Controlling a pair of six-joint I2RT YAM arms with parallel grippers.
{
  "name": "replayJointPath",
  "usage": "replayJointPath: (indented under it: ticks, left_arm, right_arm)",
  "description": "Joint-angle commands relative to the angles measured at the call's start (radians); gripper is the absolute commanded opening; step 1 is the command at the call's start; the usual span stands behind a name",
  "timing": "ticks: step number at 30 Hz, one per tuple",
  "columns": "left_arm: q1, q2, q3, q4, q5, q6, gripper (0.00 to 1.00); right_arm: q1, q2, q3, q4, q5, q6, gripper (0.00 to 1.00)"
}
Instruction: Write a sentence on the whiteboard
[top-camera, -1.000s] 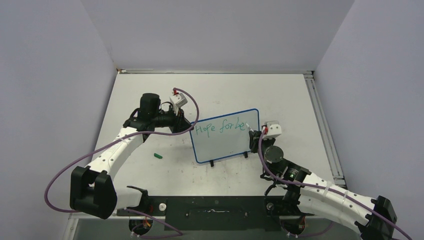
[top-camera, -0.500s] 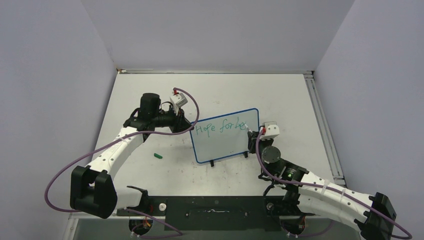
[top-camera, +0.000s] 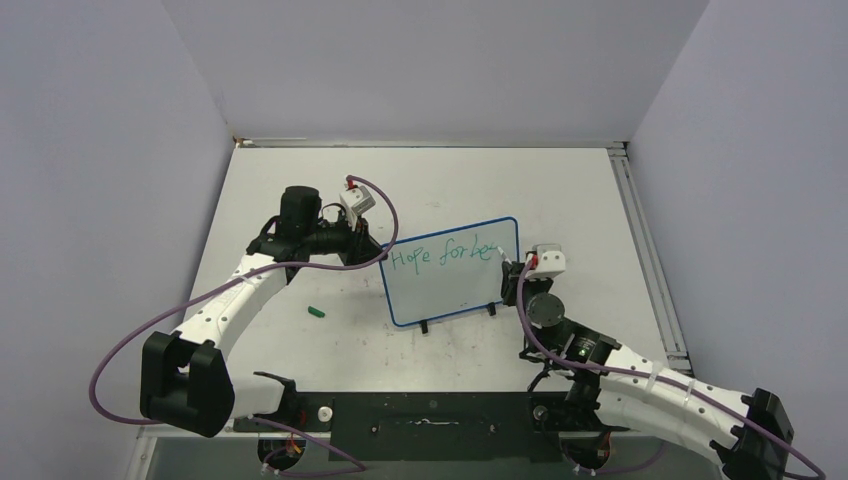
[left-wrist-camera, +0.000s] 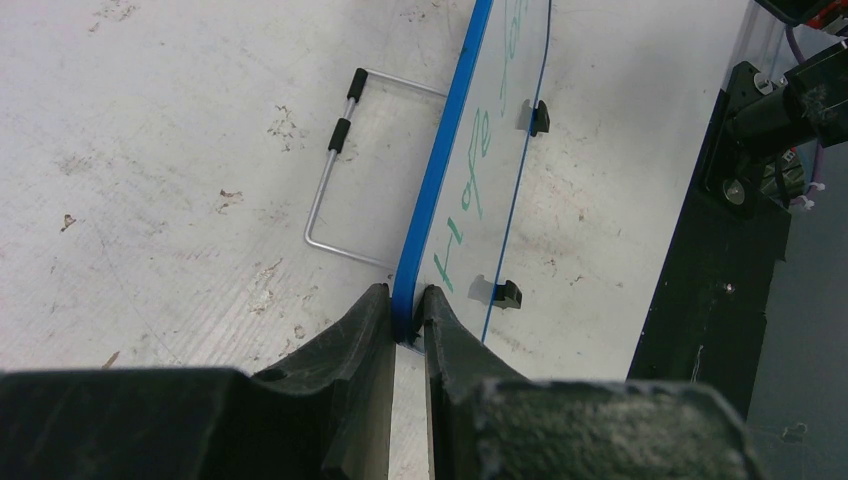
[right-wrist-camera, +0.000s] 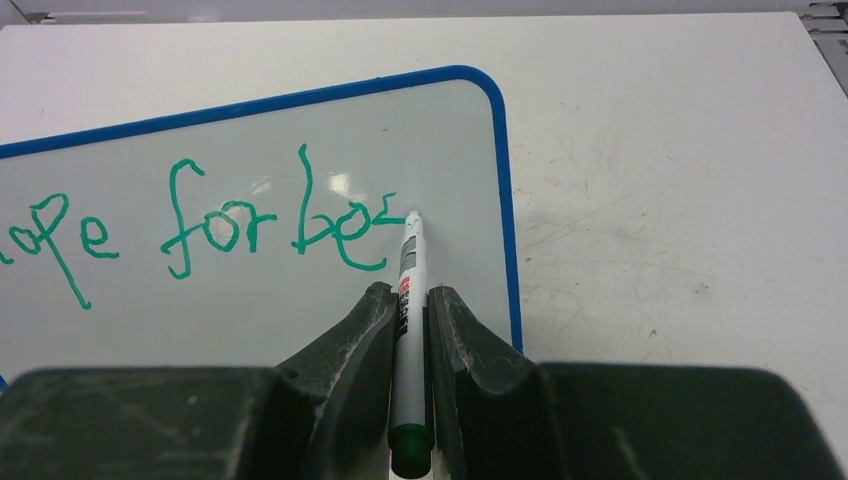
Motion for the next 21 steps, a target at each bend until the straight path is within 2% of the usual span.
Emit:
replayJointPath:
  ticks: [1,12,21]
  left_arm:
    - [-0.003,0.016,0.01,-0.056,-0.045,0.039,0.0]
    - [-0.003,0.016,0.01,-0.057,-0.045,0.039,0.0]
    - [-0.003,0.013,0.011,-0.056,-0.044,0.039,0.0]
  right_arm:
    - [0.016,-0.055,-0.002,0.041,-0.006,-0.034,0.05]
    - [0.023,0.029,0.012,0.183,-0.019,-0.127,0.05]
    - [0.023,0.03,0.01,0.11,0.007,-0.073,0.05]
